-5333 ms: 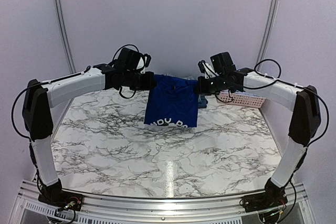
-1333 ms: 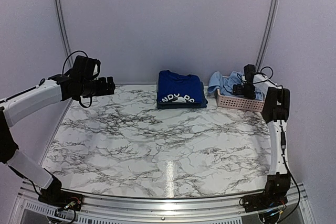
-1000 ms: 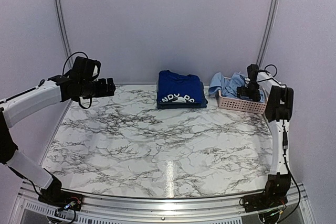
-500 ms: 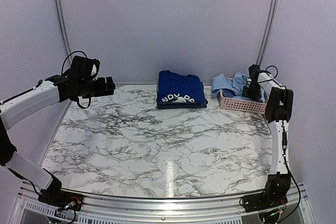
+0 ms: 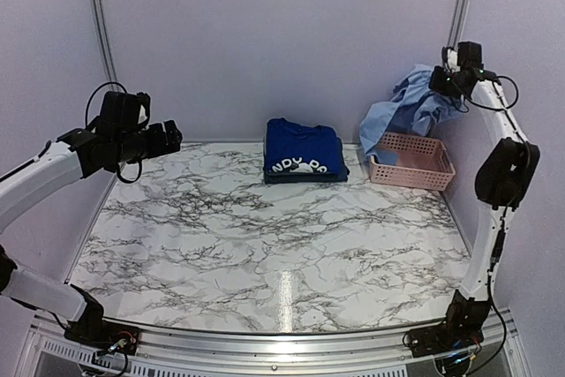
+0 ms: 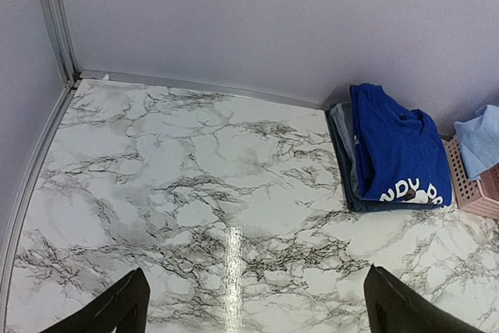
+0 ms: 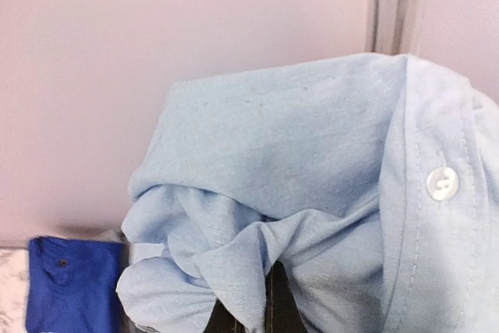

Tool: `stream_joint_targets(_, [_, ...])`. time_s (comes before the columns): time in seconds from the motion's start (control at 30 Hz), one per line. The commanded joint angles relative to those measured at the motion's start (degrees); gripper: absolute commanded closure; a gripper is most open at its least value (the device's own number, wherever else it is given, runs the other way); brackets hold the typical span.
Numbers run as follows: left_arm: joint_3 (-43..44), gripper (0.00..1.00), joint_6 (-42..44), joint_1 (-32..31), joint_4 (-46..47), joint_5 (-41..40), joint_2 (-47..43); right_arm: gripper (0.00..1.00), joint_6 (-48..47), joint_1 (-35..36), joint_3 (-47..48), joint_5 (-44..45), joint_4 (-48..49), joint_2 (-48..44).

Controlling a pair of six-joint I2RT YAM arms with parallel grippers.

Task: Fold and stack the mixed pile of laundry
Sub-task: Pick up the crumpled shirt from the bin, then place the crumpled shirt at the center of the board.

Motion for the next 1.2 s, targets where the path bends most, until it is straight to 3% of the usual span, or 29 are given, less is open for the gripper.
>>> stream_joint_targets(0.0, [-1.15,0.01,-1.24,0.30,-0.22,-1.81,-3.52,1.00,6.71,0.61,2.61,-12.64,8.16,-5.49])
stream_joint_targets(0.4, [-5.87,0.01,-2.28,0.32,-0.27,0.34,-10.49,1.00,17.27,16.89,1.38,-25.79,14.54,-18.91])
stream_joint_targets(0.6, [-9.06,0.01,-3.40,0.27,-0.30,1.57,-14.68,1.00,29.01,24.55,-0.74,-29.34,24.65,-21.50])
stream_joint_targets(0.7, [-11.07,0.01,-3.80,0.27,-0.48,2.57,-16.94,1.00,27.42,26.44,-4.07,-28.07,23.84,-22.14])
stream_joint_targets(0.77, [-12.13,0.01,-3.70,0.28,-1.03,3.34,-18.14,0.99,22.19,26.63,-11.23,-25.53,19.79,-24.75])
stream_joint_targets(0.8, [-12.45,0.01,-3.52,0.30,-1.61,3.83,-18.64,0.85,18.42,26.61,-15.71,-22.41,15.83,-26.65])
stream_joint_targets(0.87, [-12.60,0.01,-2.51,0.31,-3.15,6.19,-19.32,0.44,10.60,26.56,-26.33,-13.37,6.46,-32.03])
stream_joint_targets(0.9, [-12.51,0.01,-1.64,0.32,-3.91,7.52,-19.45,0.18,7.26,26.61,-32.78,-8.98,1.10,-36.03])
stream_joint_targets(0.93, [-12.51,0.01,-0.59,0.32,-4.74,9.03,-19.40,0.04,4.08,26.63,-39.30,-5.74,-1.09,-39.84])
stream_joint_targets(1.03, [-13.36,0.01,1.34,-0.04,-6.51,13.26,-19.19,0.01,-0.59,26.34,-56.97,0.42,-2.25,-50.50])
stream_joint_targets(1.17, [-14.40,0.01,3.00,-5.11,-8.13,16.98,-15.59,0.02,-4.15,26.11,-68.82,1.93,-4.41,-55.80])
